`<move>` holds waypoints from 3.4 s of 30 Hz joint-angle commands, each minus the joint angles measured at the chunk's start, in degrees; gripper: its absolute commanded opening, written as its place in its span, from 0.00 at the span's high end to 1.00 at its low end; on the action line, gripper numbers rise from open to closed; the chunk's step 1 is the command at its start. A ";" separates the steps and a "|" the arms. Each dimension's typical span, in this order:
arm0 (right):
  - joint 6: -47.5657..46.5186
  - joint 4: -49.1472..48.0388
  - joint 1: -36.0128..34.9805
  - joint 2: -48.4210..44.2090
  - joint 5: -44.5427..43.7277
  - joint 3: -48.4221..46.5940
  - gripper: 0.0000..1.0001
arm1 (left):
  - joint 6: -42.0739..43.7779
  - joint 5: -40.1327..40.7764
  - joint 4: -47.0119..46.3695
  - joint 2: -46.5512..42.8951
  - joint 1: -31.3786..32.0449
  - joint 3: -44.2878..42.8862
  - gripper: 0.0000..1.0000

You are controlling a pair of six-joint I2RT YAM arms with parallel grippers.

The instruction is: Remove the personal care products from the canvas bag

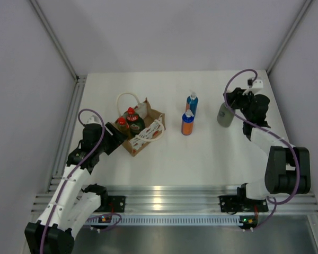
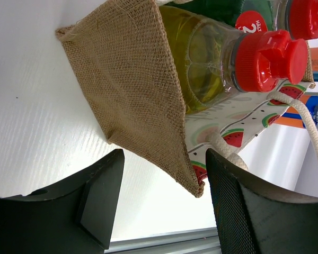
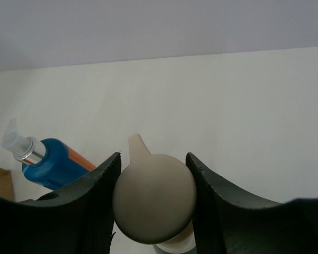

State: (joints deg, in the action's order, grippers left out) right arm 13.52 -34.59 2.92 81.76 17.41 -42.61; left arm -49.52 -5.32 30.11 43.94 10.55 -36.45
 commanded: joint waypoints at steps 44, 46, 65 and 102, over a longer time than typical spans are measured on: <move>-20.80 38.72 -54.24 15.26 -8.62 -41.85 0.20 | 0.30 4.70 0.57 1.93 -0.26 -2.40 0.36; -22.56 38.72 -55.65 16.85 -8.36 -43.25 0.19 | 0.30 4.71 0.48 2.37 -0.26 -2.40 0.36; -30.05 39.25 -47.83 32.06 16.86 -54.77 0.21 | 1.18 4.71 0.48 3.96 -0.26 -2.40 0.37; -16.24 -0.66 -47.04 40.23 23.28 -46.69 0.60 | 1.88 5.85 0.57 4.22 -0.26 -2.93 0.37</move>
State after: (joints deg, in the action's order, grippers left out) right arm -2.17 -30.76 -44.66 121.56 38.37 -89.60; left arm -48.45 -0.10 31.29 48.64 10.55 -38.44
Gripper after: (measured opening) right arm 0.397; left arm 0.630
